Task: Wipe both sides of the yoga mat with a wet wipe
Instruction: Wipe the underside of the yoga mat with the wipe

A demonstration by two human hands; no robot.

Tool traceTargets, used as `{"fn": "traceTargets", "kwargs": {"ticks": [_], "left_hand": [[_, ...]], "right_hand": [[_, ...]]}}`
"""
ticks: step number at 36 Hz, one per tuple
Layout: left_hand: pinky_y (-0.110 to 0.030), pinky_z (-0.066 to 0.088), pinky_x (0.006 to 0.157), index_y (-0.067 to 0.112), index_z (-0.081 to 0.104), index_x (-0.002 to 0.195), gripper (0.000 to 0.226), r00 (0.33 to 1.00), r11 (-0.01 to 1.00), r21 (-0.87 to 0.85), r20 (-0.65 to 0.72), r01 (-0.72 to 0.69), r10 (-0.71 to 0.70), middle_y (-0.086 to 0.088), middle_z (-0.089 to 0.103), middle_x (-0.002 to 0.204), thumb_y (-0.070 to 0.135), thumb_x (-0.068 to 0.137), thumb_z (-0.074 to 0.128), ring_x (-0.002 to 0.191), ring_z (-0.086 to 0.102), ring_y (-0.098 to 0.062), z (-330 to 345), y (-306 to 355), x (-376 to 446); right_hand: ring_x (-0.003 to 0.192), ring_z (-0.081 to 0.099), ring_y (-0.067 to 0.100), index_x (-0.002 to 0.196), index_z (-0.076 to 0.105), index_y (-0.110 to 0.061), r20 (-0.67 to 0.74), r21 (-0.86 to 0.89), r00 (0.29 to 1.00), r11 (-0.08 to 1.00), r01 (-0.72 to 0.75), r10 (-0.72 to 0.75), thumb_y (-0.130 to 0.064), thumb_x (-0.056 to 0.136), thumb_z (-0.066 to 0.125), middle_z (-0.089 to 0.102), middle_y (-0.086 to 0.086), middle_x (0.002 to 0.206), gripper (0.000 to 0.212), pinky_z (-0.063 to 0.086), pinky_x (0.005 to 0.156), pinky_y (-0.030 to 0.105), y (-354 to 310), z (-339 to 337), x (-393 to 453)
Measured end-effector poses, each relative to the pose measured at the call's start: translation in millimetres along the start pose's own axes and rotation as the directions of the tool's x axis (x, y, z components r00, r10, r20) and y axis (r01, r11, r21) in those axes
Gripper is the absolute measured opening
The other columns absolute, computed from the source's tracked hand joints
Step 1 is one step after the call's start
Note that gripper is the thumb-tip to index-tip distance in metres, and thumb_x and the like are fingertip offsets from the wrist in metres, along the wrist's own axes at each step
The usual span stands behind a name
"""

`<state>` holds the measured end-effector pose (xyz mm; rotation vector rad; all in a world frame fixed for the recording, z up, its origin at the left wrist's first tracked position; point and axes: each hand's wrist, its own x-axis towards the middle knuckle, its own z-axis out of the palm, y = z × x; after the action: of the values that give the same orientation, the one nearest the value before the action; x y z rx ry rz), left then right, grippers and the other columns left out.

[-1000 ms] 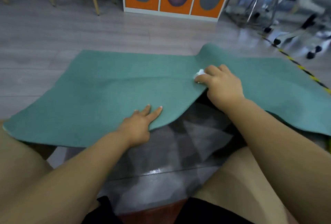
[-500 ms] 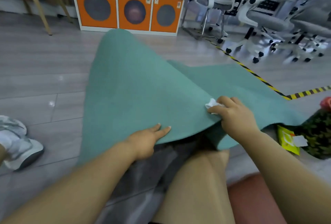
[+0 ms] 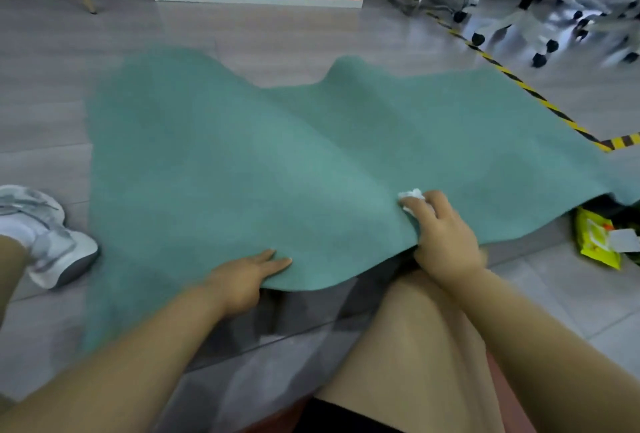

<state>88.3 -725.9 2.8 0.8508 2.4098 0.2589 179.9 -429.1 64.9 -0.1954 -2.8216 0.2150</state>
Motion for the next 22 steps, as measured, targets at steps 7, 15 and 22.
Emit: {"fn": "traceTargets", "kwargs": {"ticks": [7, 15, 22], "left_hand": [[-0.025, 0.021, 0.115, 0.048, 0.013, 0.146, 0.085, 1.0, 1.0, -0.021, -0.017, -0.001, 0.0, 0.009, 0.005, 0.159, -0.002, 0.082, 0.041, 0.144, 0.021, -0.014, -5, -1, -14], [-0.023, 0.02, 0.115, 0.043, 0.012, 0.148, 0.084, 0.984, 0.998, -0.053, -0.174, -0.039, 0.029, 0.012, 0.004, 0.158, -0.003, 0.083, 0.038, 0.144, 0.018, -0.01, -32, 2, -47], [-0.02, 0.021, 0.113, 0.042, 0.016, 0.148, 0.084, 0.95, 0.985, -0.026, -0.27, -0.169, 0.156, 0.017, 0.007, 0.157, -0.006, 0.082, 0.037, 0.143, 0.018, -0.007, -49, 30, -66]], "right_hand": [[0.092, 0.055, 0.037, 0.125, 0.054, -0.019, 0.116, -0.114, 0.985, 0.987, -0.114, 0.127, -0.002, 0.079, 0.055, 0.047, 0.01, 0.111, 0.048, 0.047, 0.067, 0.039, -11, -18, 11], [0.067, 0.057, 0.035, 0.092, 0.069, -0.014, 0.017, -0.421, 0.984, 0.891, 0.17, -0.18, 0.001, 0.06, 0.077, 0.059, 0.016, 0.088, 0.036, 0.028, 0.045, 0.025, -41, -90, 48], [0.078, 0.055, 0.036, 0.102, 0.067, -0.02, 0.02, -0.525, 0.986, 0.838, 0.15, -0.165, -0.001, 0.067, 0.075, 0.057, 0.013, 0.097, 0.04, 0.045, 0.047, 0.036, -39, -144, 50]]}}
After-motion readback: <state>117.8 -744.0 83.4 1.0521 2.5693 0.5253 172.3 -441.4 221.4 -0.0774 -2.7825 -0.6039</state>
